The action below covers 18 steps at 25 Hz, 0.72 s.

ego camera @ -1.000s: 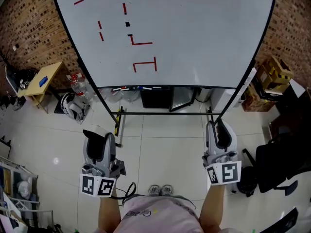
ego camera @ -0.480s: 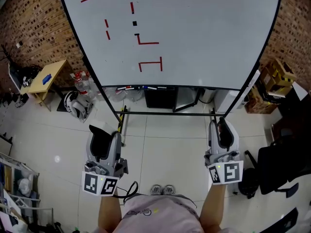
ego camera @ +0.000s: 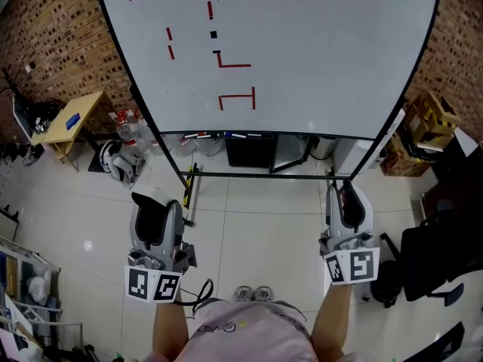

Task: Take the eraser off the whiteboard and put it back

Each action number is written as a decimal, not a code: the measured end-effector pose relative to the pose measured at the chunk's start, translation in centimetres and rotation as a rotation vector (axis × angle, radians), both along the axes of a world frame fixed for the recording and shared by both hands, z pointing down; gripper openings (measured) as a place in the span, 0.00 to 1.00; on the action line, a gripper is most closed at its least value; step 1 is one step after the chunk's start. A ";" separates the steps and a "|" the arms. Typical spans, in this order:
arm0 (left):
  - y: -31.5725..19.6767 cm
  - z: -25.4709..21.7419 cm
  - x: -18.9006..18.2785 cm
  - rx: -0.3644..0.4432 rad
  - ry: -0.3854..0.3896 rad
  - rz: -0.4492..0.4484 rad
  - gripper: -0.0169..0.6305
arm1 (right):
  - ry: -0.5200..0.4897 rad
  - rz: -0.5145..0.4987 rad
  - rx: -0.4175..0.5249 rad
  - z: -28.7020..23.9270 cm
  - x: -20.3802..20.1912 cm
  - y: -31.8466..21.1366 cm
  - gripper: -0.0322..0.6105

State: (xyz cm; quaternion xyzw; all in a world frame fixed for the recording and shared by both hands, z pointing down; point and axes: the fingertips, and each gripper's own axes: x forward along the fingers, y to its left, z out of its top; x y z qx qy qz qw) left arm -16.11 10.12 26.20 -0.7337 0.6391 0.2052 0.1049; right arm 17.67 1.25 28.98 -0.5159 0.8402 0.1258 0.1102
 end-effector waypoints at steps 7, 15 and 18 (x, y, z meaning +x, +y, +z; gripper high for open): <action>0.0 -0.2 -1.6 0.002 0.008 -0.018 0.47 | -0.004 0.008 -0.004 -0.2 -0.6 -0.6 0.21; -1.2 -0.3 -4.8 0.022 0.009 -0.025 0.48 | -0.006 0.039 -0.007 0.5 -2.0 -2.1 0.21; -2.3 0.0 -5.8 0.016 0.008 -0.023 0.48 | -0.008 0.058 -0.018 1.0 -2.4 -3.1 0.21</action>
